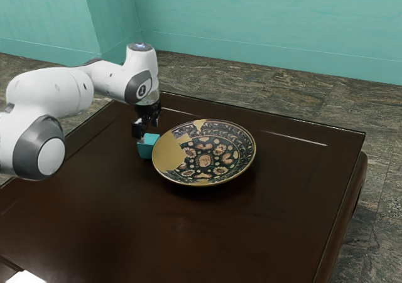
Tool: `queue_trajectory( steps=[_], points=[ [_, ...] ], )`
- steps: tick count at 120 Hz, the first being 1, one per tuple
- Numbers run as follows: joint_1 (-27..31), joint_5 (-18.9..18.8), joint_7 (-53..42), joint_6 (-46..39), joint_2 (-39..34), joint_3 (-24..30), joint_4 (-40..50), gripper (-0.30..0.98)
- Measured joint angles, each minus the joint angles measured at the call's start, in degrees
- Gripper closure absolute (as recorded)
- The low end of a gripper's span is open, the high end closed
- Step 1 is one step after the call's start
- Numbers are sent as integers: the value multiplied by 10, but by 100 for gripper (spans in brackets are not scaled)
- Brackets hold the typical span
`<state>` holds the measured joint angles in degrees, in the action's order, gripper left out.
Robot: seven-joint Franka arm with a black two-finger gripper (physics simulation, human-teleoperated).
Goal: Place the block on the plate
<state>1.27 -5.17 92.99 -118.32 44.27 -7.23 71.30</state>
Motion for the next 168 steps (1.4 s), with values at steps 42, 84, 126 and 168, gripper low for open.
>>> queue_trajectory(
  steps=[42,84,126,168],
  points=[
    [39,-14,107,-15,9,29,2,0],
    [73,-23,84,-17,46,58,-9,0],
    [80,-22,58,-31,55,69,-15,7],
    [85,-18,41,-27,40,68,-16,31]
  ],
)
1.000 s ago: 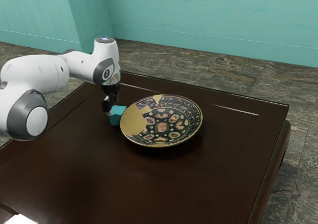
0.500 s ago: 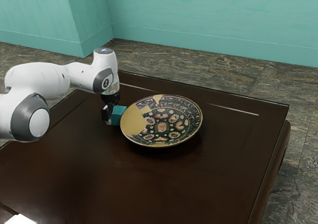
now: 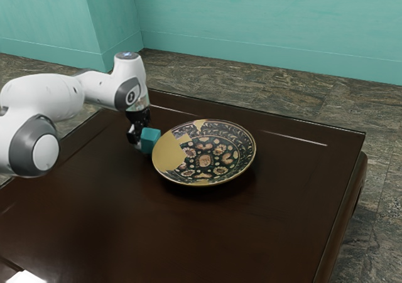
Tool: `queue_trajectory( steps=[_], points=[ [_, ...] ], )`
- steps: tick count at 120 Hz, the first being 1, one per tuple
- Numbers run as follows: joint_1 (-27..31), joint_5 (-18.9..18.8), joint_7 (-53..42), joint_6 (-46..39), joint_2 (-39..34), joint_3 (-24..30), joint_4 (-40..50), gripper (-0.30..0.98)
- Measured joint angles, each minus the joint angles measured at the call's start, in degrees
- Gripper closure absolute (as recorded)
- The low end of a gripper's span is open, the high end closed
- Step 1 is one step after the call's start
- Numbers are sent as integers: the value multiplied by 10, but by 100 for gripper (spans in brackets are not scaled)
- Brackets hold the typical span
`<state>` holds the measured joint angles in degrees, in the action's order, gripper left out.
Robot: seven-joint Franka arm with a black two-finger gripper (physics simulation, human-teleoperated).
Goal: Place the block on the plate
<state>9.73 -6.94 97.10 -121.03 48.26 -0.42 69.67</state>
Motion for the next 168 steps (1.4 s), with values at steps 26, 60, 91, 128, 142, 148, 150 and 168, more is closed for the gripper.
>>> queue_trajectory(
  steps=[26,60,91,128,142,148,150,168],
  points=[
    [-24,2,-6,2,-82,-3,21,31],
    [-127,8,-10,13,-98,-1,33,30],
    [-141,11,-12,12,-128,-3,68,11],
    [-157,12,-165,46,-397,-4,354,3],
    [-153,17,-295,81,-417,-3,363,1],
    [-151,18,-349,94,-431,-1,361,1],
    [-150,18,-367,100,-440,0,359,1],
    [-144,20,-509,142,-469,0,340,1]
  ],
)
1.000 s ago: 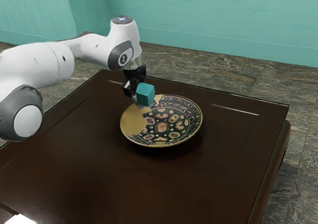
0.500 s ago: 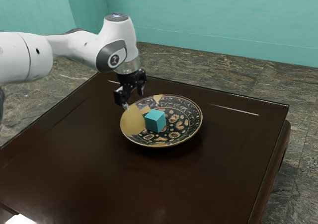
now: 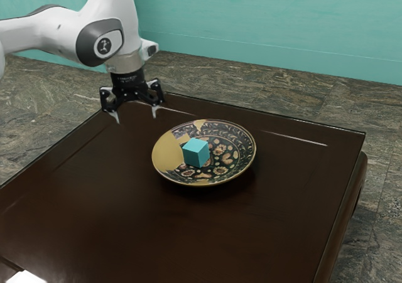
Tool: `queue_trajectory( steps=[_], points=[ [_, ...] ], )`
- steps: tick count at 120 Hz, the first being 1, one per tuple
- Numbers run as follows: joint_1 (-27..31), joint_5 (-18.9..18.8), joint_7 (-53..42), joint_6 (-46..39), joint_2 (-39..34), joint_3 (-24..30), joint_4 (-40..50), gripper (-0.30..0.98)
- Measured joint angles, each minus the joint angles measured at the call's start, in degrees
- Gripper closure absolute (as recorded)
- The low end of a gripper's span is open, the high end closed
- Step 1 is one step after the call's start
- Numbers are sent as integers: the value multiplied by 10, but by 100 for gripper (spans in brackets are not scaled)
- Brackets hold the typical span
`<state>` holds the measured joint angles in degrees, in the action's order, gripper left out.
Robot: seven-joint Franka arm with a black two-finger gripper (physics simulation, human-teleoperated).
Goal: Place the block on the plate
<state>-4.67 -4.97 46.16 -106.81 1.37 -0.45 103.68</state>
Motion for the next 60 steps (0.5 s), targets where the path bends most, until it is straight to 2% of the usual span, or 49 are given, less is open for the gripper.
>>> queue_trajectory(
  steps=[21,60],
  points=[
    [18,1,-142,42,21,2,-66,0],
    [24,17,-347,81,23,3,-94,0]
  ],
)
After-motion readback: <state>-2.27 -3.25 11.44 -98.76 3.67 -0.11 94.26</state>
